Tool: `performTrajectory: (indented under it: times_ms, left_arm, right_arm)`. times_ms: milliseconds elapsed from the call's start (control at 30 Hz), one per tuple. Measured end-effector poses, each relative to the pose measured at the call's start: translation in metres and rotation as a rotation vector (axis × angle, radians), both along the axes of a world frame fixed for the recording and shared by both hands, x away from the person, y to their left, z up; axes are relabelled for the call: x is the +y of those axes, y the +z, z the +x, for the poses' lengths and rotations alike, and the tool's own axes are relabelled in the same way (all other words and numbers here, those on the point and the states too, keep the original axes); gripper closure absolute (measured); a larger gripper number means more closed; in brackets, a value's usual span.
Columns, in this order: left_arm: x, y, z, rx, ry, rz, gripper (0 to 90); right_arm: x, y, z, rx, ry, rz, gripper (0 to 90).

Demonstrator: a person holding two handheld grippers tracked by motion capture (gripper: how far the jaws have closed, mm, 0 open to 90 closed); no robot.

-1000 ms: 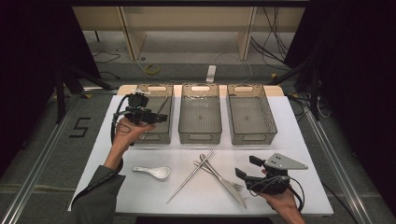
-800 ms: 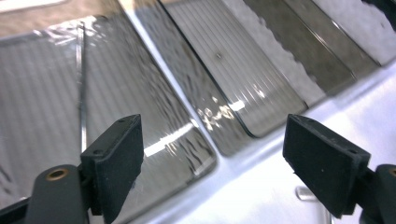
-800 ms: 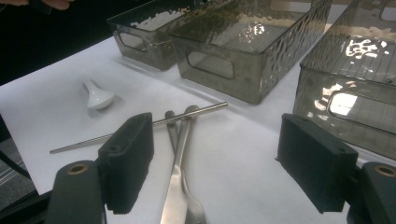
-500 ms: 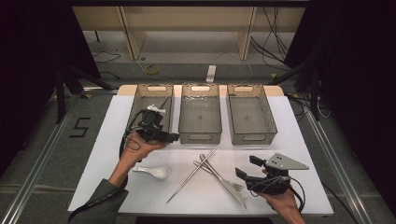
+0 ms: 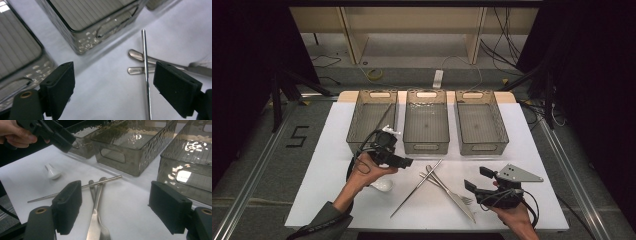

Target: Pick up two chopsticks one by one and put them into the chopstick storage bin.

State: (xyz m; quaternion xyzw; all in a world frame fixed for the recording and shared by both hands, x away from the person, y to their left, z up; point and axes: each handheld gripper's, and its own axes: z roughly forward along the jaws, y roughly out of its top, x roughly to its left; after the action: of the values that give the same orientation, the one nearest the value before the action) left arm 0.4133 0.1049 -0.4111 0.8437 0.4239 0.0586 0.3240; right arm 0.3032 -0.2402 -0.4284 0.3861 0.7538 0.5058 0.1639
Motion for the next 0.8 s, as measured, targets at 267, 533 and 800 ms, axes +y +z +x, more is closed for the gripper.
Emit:
performTrajectory:
  times_ms: [267,533,800]
  left_arm:
    - [-0.015,-0.015,-0.011,0.037,-0.051,0.046,17.8]
    - [-0.026,-0.024,-0.017,0.065,-0.088,0.071,18.4]
    - [-0.035,-0.031,-0.021,0.088,-0.122,0.095,21.0]
  right_arm:
    - [0.0,0.0,0.0,0.0,0.002,-0.003,27.3]
    - [0.0,0.0,0.0,-0.001,0.003,-0.004,27.3]
    - [0.0,0.0,0.0,-0.001,0.003,-0.005,27.3]
